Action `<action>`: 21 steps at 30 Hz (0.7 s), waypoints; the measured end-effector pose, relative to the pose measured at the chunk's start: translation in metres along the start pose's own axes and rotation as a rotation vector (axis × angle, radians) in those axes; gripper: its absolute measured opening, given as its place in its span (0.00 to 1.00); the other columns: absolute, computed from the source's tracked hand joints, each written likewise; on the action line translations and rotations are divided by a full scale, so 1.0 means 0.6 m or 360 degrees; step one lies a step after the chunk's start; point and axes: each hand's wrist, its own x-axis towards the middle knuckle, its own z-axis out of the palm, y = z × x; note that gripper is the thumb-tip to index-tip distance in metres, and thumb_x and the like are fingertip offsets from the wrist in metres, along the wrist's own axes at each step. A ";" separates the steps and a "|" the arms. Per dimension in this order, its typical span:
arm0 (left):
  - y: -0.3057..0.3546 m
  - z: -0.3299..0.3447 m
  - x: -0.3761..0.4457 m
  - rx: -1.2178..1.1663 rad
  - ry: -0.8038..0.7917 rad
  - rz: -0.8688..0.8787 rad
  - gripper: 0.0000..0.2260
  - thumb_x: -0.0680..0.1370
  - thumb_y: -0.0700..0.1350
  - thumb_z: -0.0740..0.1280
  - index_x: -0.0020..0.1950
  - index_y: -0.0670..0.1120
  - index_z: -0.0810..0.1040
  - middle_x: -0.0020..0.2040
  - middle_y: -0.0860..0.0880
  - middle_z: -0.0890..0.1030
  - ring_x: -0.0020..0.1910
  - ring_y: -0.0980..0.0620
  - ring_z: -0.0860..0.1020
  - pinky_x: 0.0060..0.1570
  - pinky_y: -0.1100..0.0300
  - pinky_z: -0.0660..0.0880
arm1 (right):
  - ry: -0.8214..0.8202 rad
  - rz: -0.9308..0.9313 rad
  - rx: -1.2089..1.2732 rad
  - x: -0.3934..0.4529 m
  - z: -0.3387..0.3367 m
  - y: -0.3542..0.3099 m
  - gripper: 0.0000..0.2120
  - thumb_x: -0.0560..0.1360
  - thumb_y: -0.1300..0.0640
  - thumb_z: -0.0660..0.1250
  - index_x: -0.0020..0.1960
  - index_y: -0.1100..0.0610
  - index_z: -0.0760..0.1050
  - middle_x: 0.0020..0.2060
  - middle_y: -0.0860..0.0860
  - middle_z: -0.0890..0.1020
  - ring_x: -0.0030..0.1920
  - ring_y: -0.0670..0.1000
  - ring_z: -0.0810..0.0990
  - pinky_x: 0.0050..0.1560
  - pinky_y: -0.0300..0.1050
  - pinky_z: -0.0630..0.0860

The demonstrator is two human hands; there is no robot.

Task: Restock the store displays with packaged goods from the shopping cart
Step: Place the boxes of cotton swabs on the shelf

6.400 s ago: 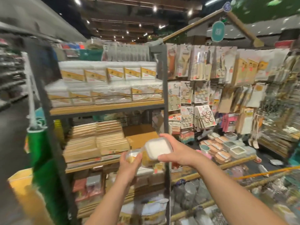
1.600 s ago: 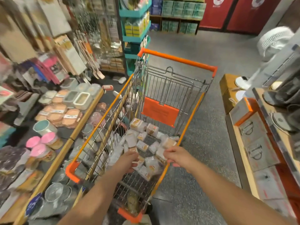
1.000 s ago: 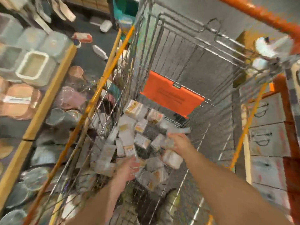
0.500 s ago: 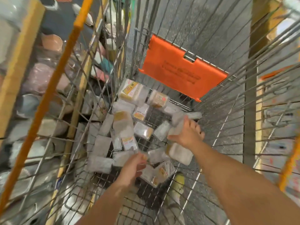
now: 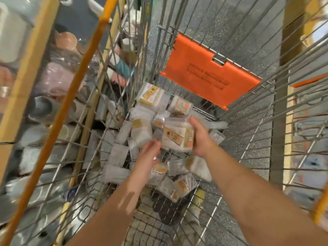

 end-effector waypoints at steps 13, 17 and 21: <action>-0.006 -0.040 0.003 -0.0174 0.0146 0.0051 0.22 0.78 0.39 0.69 0.71 0.47 0.70 0.59 0.48 0.82 0.55 0.53 0.81 0.52 0.62 0.78 | 0.0335 -0.0170 -0.0432 0.054 0.062 0.092 0.19 0.83 0.45 0.57 0.50 0.56 0.80 0.45 0.56 0.86 0.49 0.58 0.84 0.53 0.54 0.79; -0.005 -0.059 0.013 -0.0259 0.0137 0.0023 0.19 0.77 0.44 0.70 0.67 0.54 0.74 0.56 0.51 0.83 0.53 0.56 0.83 0.52 0.59 0.79 | 0.0730 -0.0662 -0.0889 0.094 0.024 0.040 0.13 0.78 0.49 0.68 0.54 0.58 0.76 0.48 0.51 0.81 0.46 0.46 0.78 0.47 0.43 0.74; -0.003 -0.073 0.025 -0.0319 0.0111 0.0009 0.32 0.68 0.54 0.71 0.71 0.52 0.71 0.61 0.48 0.82 0.60 0.48 0.80 0.66 0.44 0.73 | 0.0916 -0.0824 -0.1393 0.146 -0.024 -0.031 0.30 0.73 0.45 0.73 0.69 0.60 0.70 0.63 0.54 0.74 0.60 0.50 0.74 0.59 0.44 0.71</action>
